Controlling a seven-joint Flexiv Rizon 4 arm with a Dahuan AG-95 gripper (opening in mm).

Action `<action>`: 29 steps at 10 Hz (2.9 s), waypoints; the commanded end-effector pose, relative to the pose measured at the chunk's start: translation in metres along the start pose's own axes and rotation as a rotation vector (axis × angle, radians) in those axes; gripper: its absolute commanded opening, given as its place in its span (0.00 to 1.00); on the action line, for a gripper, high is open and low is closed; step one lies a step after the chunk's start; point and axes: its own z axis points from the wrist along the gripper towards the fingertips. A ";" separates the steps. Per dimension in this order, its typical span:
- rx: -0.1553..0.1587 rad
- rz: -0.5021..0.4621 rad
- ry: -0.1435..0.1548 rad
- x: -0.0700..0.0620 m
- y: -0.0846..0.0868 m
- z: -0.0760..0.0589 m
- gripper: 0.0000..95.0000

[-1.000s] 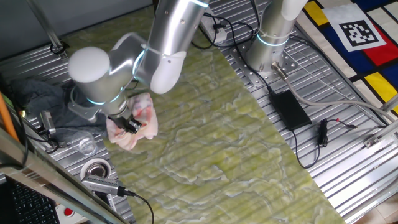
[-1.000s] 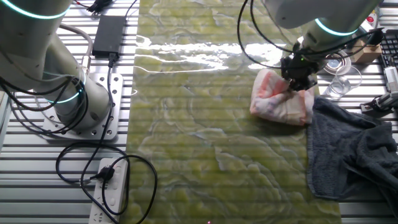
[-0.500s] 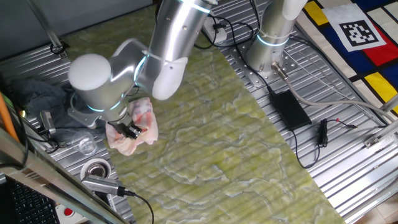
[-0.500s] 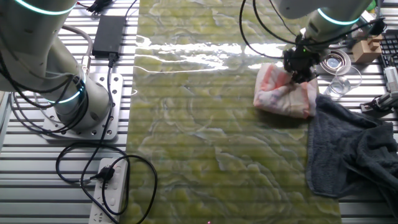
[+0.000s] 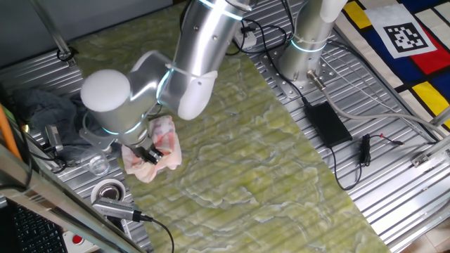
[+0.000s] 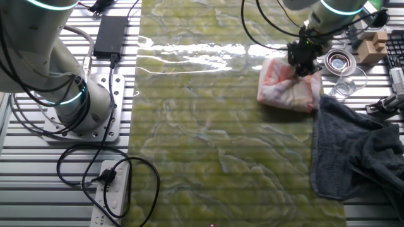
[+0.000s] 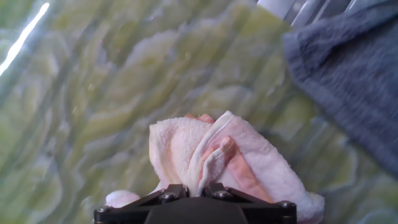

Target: Clean the table with a cloth

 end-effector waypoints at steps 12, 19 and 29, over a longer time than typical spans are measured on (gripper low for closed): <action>-0.033 0.155 0.002 0.025 0.065 -0.003 0.00; -0.032 0.149 0.011 0.061 0.070 0.005 0.00; -0.066 0.166 0.079 0.111 0.058 0.002 0.00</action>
